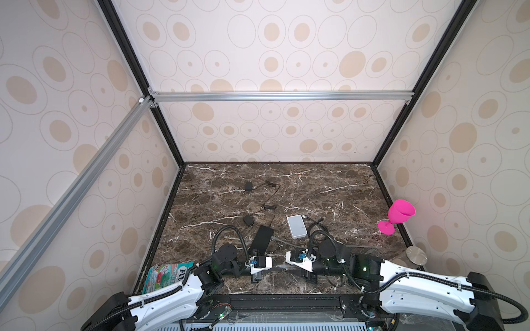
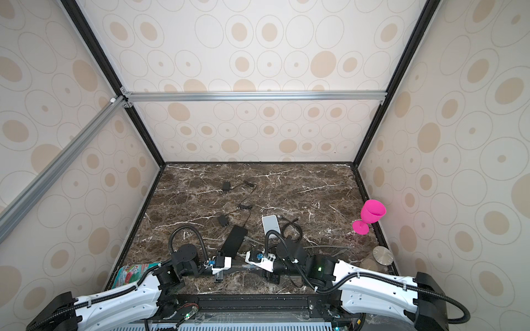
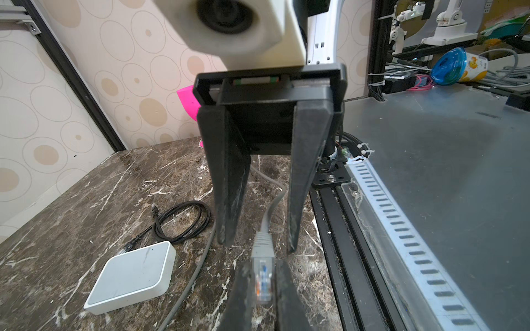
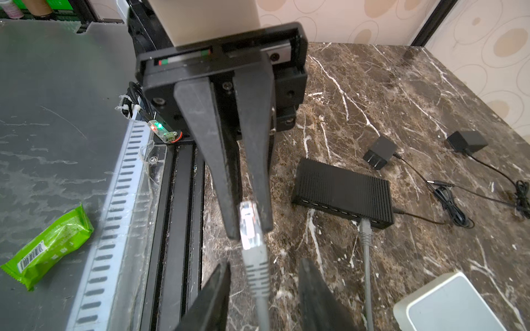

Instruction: Insert the plug into the switch port

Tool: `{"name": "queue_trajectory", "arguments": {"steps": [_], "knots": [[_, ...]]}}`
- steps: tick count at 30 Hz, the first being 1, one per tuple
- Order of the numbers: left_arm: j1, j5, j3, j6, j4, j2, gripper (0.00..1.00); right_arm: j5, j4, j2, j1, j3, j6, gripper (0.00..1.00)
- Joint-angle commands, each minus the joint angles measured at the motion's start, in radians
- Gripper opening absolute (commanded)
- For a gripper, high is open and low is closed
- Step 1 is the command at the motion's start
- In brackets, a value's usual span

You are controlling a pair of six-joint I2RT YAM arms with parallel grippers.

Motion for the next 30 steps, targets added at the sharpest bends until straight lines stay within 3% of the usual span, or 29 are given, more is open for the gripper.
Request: {"name": "queue_trajectory", "arguments": {"steps": [1, 8, 30], "knots": [[-0.003, 0.009, 0.035, 0.023, 0.003, -0.003, 0.00, -0.032, 0.051, 0.009, -0.001, -0.007, -0.022, 0.36], [-0.004, 0.008, 0.032, 0.024, 0.004, -0.005, 0.00, -0.028, 0.052, -0.034, -0.001, -0.039, -0.015, 0.26], [-0.004, 0.007, 0.034, 0.021, 0.008, 0.004, 0.00, -0.065, 0.123, -0.036, 0.000, -0.085, 0.002, 0.19]]}}
